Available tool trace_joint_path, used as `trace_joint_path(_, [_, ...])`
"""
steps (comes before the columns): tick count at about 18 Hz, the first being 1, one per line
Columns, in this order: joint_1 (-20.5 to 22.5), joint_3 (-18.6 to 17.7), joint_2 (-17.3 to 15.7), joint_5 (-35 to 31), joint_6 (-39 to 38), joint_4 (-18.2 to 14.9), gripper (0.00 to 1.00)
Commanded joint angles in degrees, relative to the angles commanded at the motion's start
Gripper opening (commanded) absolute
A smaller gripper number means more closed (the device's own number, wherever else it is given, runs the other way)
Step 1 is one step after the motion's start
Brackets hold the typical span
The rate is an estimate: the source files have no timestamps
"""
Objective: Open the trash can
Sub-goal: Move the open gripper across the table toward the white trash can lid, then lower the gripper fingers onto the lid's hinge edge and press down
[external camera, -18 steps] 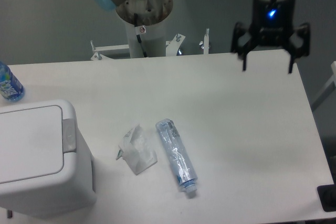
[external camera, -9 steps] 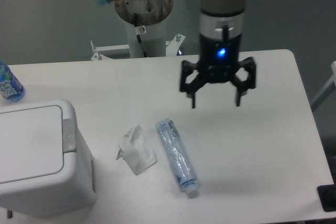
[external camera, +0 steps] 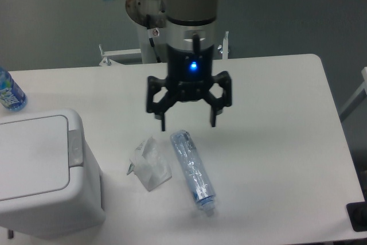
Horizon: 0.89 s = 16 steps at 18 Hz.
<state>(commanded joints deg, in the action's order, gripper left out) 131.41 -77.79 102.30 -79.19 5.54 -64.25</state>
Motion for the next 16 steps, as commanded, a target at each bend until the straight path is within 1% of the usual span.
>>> trace_joint_path(4, [-3.9,0.4,2.0,-0.2,-4.3,0.0,1.00])
trace_joint_path(8, [-6.8,0.5,2.6,-0.3,-6.1,0.0,1.00])
trace_joint_path(12, [-7.6,0.2,2.6,-0.1,-9.1,0.0,1.00])
trace_joint_path(16, [-8.3,0.2,3.3,-0.1,-10.3,0.0,1.00])
